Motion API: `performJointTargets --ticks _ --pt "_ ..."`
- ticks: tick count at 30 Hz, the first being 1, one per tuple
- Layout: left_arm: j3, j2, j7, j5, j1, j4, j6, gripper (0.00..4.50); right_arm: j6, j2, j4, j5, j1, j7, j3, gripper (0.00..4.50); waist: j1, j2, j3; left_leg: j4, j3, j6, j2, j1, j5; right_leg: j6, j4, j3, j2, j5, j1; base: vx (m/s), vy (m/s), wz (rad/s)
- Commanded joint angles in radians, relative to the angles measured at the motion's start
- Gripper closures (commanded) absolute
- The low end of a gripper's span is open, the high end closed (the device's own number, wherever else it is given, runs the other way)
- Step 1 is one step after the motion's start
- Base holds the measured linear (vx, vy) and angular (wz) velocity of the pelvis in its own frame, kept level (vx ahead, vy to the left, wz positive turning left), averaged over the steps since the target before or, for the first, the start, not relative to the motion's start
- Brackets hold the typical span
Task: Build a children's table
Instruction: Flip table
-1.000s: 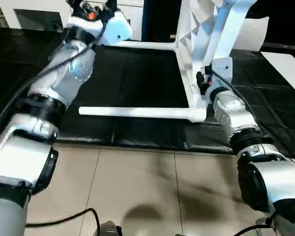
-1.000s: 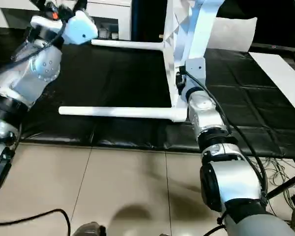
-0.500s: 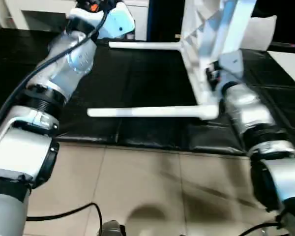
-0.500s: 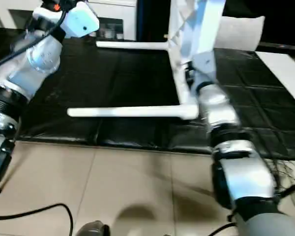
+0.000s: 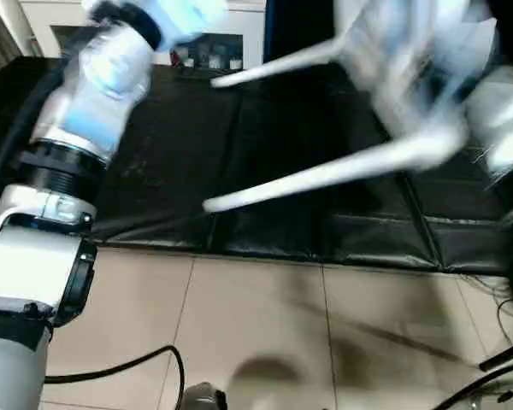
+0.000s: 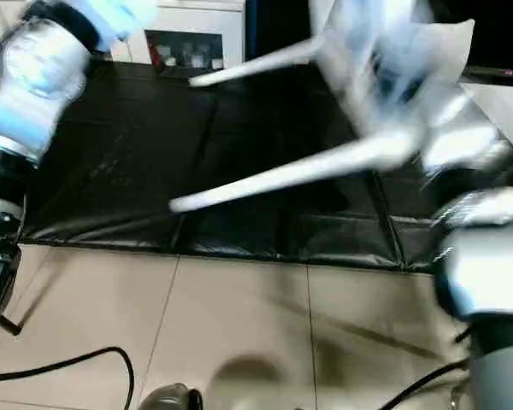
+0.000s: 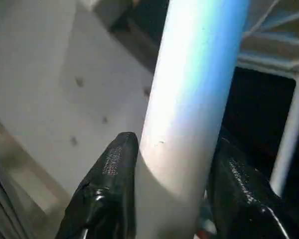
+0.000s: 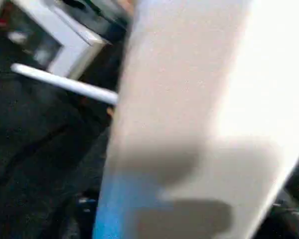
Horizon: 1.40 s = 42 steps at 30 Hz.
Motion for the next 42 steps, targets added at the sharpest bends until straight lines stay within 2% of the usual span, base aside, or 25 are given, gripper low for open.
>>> performJointTargets --ticks 1,6,7,10,11,14,15,16,18,21,22,23,25,26,27,28,31,33,34,36,37,39,40,41,42 --pt "0.068 -0.03 -0.022 -0.106 0.031 0.039 0.102 2.71 -0.08 -0.001 0.009 -0.047 -0.004 0.12 0.062 1.42 -0.009 -0.026 -0.069 -0.054 -0.027 0.016 0.055 0.039 -0.253 -0.182 -0.085 0.044 -0.076 -0.236 0.028 0.0 0.0 0.0" --pt "0.123 -0.061 -0.055 -0.189 0.053 -0.023 0.227 2.71 -0.177 0.0 0.045 -0.069 -0.033 0.079 0.083 0.93 -0.012 -0.03 -0.064 -0.055 -0.03 0.0 0.056 0.044 -0.311 -0.181 -0.09 0.044 -0.08 -0.295 0.024 0.0 0.0 0.0" --pt "0.131 -0.065 -0.053 -0.199 0.055 -0.03 0.246 2.71 -0.208 0.003 0.049 -0.075 -0.037 0.052 0.082 0.93 -0.013 -0.026 -0.064 -0.055 -0.03 -0.009 0.056 0.045 -0.326 -0.176 -0.093 0.045 -0.081 -0.312 0.021 0.0 0.0 0.0" --pt "0.15 -0.068 -0.056 -0.205 0.053 -0.031 0.282 2.71 -0.398 0.028 0.043 -0.022 -0.063 -0.056 -0.001 0.8 -0.015 -0.029 -0.063 -0.057 -0.032 -0.018 0.054 0.044 -0.346 -0.161 -0.094 0.044 -0.081 -0.336 0.022 0.0 0.0 0.0" --pt "0.15 -0.067 -0.056 -0.204 0.053 -0.028 0.282 2.71 -0.42 0.028 0.04 -0.019 -0.066 -0.07 -0.01 0.56 -0.013 -0.028 -0.065 -0.057 -0.033 -0.02 0.056 0.045 -0.349 -0.156 -0.095 0.045 -0.084 -0.339 0.021 0.0 0.0 0.0" --pt "0.146 -0.057 -0.051 -0.184 0.06 -0.025 0.281 2.71 -0.515 0.022 0.023 0.005 -0.076 -0.138 -0.051 0.49 -0.014 -0.025 -0.067 -0.058 -0.033 -0.021 0.057 0.048 -0.356 -0.16 -0.092 0.045 -0.078 -0.304 0.018 0.0 0.0 0.0" --pt "0.142 -0.053 -0.048 -0.176 0.064 -0.025 0.279 2.71 -0.533 0.021 0.02 0.012 -0.077 -0.149 -0.06 0.29 -0.014 -0.025 -0.068 -0.059 -0.033 -0.023 0.058 0.048 -0.354 -0.162 -0.091 0.045 -0.078 -0.29 0.018 0.0 0.0 0.0" --pt "0.127 -0.033 -0.043 -0.148 0.081 -0.021 0.257 2.72 -0.609 0.028 -0.009 0.076 -0.063 -0.149 -0.116 0.15 -0.013 -0.026 -0.07 -0.059 -0.032 -0.02 0.058 0.046 -0.341 -0.169 -0.085 0.046 -0.077 -0.233 0.022 0.0 0.0 0.0" --pt "0.13 -0.031 -0.047 -0.154 0.091 -0.017 0.224 2.73 -0.627 0.047 -0.036 0.132 -0.033 -0.123 -0.155 0.08 -0.013 -0.029 -0.071 -0.059 -0.032 -0.007 0.058 0.039 -0.309 -0.164 -0.079 0.044 -0.075 -0.177 0.029 0.0 0.0 0.0" --pt "0.127 -0.022 -0.062 -0.153 0.109 -0.024 0.187 2.79 -0.601 0.09 -0.064 0.212 0.027 -0.073 -0.2 0.0 -0.013 -0.029 -0.074 -0.056 -0.03 0.018 0.057 0.039 -0.265 -0.184 -0.071 0.044 -0.071 -0.094 0.032 0.0 0.0 0.0" --pt "0.137 -0.025 -0.085 -0.173 0.127 -0.026 0.146 2.79 -0.525 0.137 -0.098 0.295 0.099 -0.046 -0.243 0.0 -0.015 -0.028 -0.074 -0.057 -0.029 0.028 0.058 0.041 -0.253 -0.199 -0.071 0.045 -0.07 -0.056 0.034 0.0 0.0 0.0" --pt "0.139 -0.026 -0.09 -0.177 0.131 -0.026 0.139 2.81 -0.51 0.146 -0.105 0.311 0.113 -0.042 -0.251 0.0 -0.014 -0.028 -0.072 -0.06 -0.029 0.036 0.059 0.04 -0.251 -0.199 -0.073 0.048 -0.074 -0.046 0.037 0.0 0.0 0.0" --pt "0.143 -0.024 -0.109 -0.191 0.154 -0.044 0.143 2.82 -0.453 0.189 -0.153 0.379 0.188 -0.035 -0.279 0.0 -0.013 -0.023 -0.081 -0.061 -0.03 0.019 0.062 0.05 -0.251 -0.219 -0.069 0.044 -0.074 -0.023 0.039 0.0 0.0 0.0" --pt "0.143 -0.024 -0.109 -0.191 0.154 -0.044 0.143 2.82 -0.453 0.189 -0.153 0.379 0.188 -0.035 -0.279 0.0 -0.013 -0.025 -0.08 -0.061 -0.031 0.017 0.063 0.049 -0.247 -0.224 -0.067 0.045 -0.074 -0.017 0.038 0.0 0.0 0.0" --pt "0.148 -0.021 -0.117 -0.204 0.173 -0.061 0.155 2.82 -0.417 0.224 -0.201 0.432 0.25 -0.021 -0.291 0.0 -0.013 -0.025 -0.081 -0.061 -0.031 0.012 0.062 0.047 -0.247 -0.227 -0.065 0.043 -0.073 -0.019 0.039 0.0 0.0 0.0" --pt "0.158 -0.012 -0.131 -0.222 0.208 -0.094 0.171 2.84 -0.355 0.281 -0.28 0.508 0.359 -0.01 -0.306 0.0 -0.011 -0.017 -0.08 -0.064 -0.031 0.011 0.064 0.047 -0.25 -0.223 -0.066 0.045 -0.078 -0.017 0.041 0.0 0.0 0.0" --pt "0.16 0.006 -0.154 -0.227 0.26 -0.123 0.143 2.86 -0.283 0.339 -0.354 0.553 0.492 -0.03 -0.304 0.0 -0.013 -0.023 -0.081 -0.07 -0.034 -0.002 0.066 0.048 -0.269 -0.211 -0.07 0.044 -0.08 -0.057 0.041 0.0 0.0 0.0" --pt "0.162 0.007 -0.157 -0.228 0.267 -0.127 0.142 2.9 -0.259 0.351 -0.377 0.562 0.513 -0.04 -0.312 0.0 -0.015 -0.021 -0.079 -0.072 -0.032 -0.015 0.064 0.05 -0.288 -0.209 -0.074 0.045 -0.079 -0.095 0.036 0.0 0.0 0.0" --pt "0.165 0.009 -0.162 -0.232 0.284 -0.137 0.133 2.92 -0.207 0.38 -0.415 0.58 0.551 -0.066 -0.323 0.0 -0.018 -0.028 -0.074 -0.076 -0.031 -0.035 0.064 0.053 -0.328 -0.198 -0.083 0.047 -0.078 -0.166 0.032 0.0 0.0 0.0" --pt "0.167 0.008 -0.168 -0.237 0.292 -0.144 0.13 2.92 -0.183 0.393 -0.429 0.583 0.566 -0.08 -0.327 0.0 -0.017 -0.02 -0.071 -0.081 -0.036 -0.055 0.066 0.057 -0.373 -0.178 -0.088 0.048 -0.083 -0.241 0.026 0.0 0.0 0.0" --pt "0.169 0.007 -0.166 -0.237 0.302 -0.153 0.127 2.93 -0.163 0.406 -0.446 0.579 0.584 -0.102 -0.324 0.0 -0.019 -0.024 -0.071 -0.081 -0.036 -0.062 0.067 0.059 -0.381 -0.171 -0.09 0.047 -0.082 -0.256 0.023 0.0 0.0 0.0" --pt "0.168 0.007 -0.17 -0.239 0.309 -0.156 0.122 2.94 -0.145 0.417 -0.442 0.575 0.59 -0.118 -0.323 0.0 -0.021 -0.02 -0.069 -0.084 -0.039 -0.086 0.066 0.062 -0.427 -0.152 -0.095 0.049 -0.085 -0.301 0.015 0.0 0.0 0.0" --pt "0.165 0.008 -0.174 -0.242 0.315 -0.163 0.121 2.94 -0.119 0.42 -0.449 0.573 0.595 -0.132 -0.32 0.0 -0.021 -0.019 -0.068 -0.086 -0.04 -0.094 0.066 0.063 -0.439 -0.145 -0.097 0.049 -0.084 -0.312 0.014 0.0 0.0 0.0" --pt "0.159 0.009 -0.182 -0.246 0.322 -0.165 0.11 2.94 -0.082 0.418 -0.426 0.568 0.581 -0.125 -0.308 0.0 -0.021 -0.012 -0.069 -0.085 -0.041 -0.098 0.065 0.065 -0.445 -0.145 -0.096 0.05 -0.084 -0.311 0.012 0.0 0.0 0.0" --pt "0.159 0.009 -0.182 -0.246 0.322 -0.165 0.11 2.94 -0.082 0.418 -0.426 0.568 0.581 -0.125 -0.308 0.0 -0.022 -0.016 -0.069 -0.087 -0.041 -0.104 0.066 0.063 -0.451 -0.143 -0.097 0.05 -0.083 -0.299 0.012 0.0 0.0 0.0"
